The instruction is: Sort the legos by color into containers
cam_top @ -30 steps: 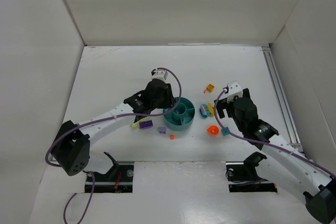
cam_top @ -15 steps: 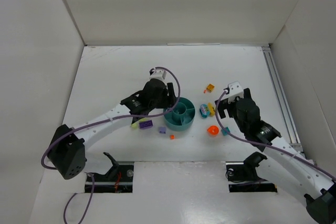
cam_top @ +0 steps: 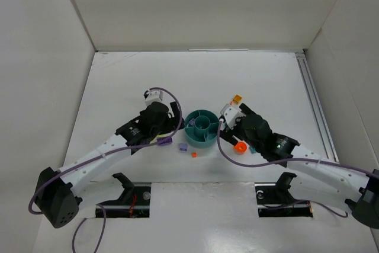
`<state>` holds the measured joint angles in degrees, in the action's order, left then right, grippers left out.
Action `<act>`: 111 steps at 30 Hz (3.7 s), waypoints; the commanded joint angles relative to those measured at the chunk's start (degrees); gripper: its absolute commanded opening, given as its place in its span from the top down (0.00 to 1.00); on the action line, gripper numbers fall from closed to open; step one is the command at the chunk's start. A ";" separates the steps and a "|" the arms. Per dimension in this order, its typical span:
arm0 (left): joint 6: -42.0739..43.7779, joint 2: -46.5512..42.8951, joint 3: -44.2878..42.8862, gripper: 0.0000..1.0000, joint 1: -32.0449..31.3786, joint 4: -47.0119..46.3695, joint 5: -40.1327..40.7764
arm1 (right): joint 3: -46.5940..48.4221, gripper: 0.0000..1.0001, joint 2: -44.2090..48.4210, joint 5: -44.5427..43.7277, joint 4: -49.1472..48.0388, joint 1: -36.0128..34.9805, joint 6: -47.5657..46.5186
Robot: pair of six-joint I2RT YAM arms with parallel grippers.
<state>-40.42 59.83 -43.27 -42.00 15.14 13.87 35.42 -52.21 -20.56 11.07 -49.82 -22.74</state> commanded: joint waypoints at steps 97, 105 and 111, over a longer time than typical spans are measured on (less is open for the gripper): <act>-4.40 -8.42 11.63 0.00 19.23 -2.74 -2.71 | 45.79 0.79 -45.44 9.57 16.00 -5.82 -10.66; -2.99 -6.22 12.24 0.00 16.60 -5.20 -4.64 | 45.79 0.74 -45.96 9.31 14.77 -2.91 -11.18; -2.47 -6.22 13.56 0.00 16.60 -5.20 -6.49 | 45.26 0.66 -45.44 12.20 14.77 -2.91 -11.71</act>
<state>-43.88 53.93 -30.72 -25.19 11.49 8.38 79.70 -99.70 -10.35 27.00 -52.93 -34.06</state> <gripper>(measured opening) 0.997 0.338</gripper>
